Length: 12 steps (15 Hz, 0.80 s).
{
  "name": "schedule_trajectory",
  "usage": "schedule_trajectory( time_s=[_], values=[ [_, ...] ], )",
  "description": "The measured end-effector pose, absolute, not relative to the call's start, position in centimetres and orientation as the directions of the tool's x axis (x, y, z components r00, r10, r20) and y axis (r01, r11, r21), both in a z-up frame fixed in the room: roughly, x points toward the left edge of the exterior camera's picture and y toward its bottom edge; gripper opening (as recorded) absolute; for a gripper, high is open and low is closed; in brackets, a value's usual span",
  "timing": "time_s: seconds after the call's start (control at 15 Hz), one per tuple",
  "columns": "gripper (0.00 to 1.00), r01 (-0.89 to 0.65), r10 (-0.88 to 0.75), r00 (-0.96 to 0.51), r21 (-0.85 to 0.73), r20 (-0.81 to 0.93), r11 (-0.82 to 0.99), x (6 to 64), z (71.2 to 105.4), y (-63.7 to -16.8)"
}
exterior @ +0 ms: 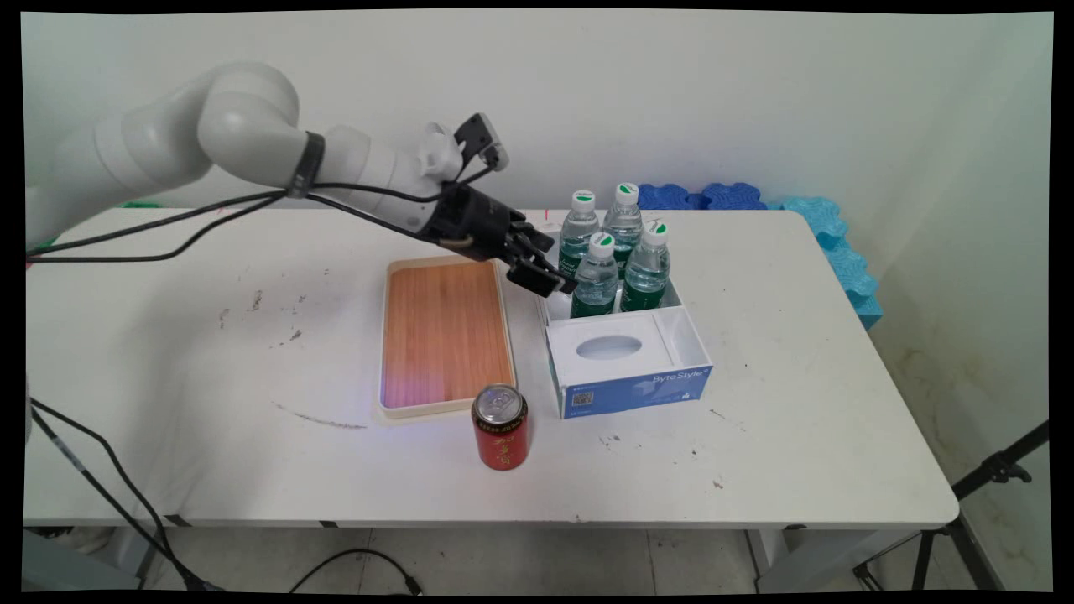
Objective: Pick up the green bottle from the white box
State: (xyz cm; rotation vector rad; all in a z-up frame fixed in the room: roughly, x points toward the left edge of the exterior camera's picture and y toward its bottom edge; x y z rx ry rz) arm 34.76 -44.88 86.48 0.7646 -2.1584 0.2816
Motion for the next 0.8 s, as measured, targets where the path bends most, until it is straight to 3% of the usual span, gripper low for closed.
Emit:
schedule_trajectory(
  time_s=[0.8],
  values=[
    [1.0, -0.608, -0.425, -0.471, 0.064, 0.773, 0.791, 32.7, 83.3, -47.1]
  ],
)
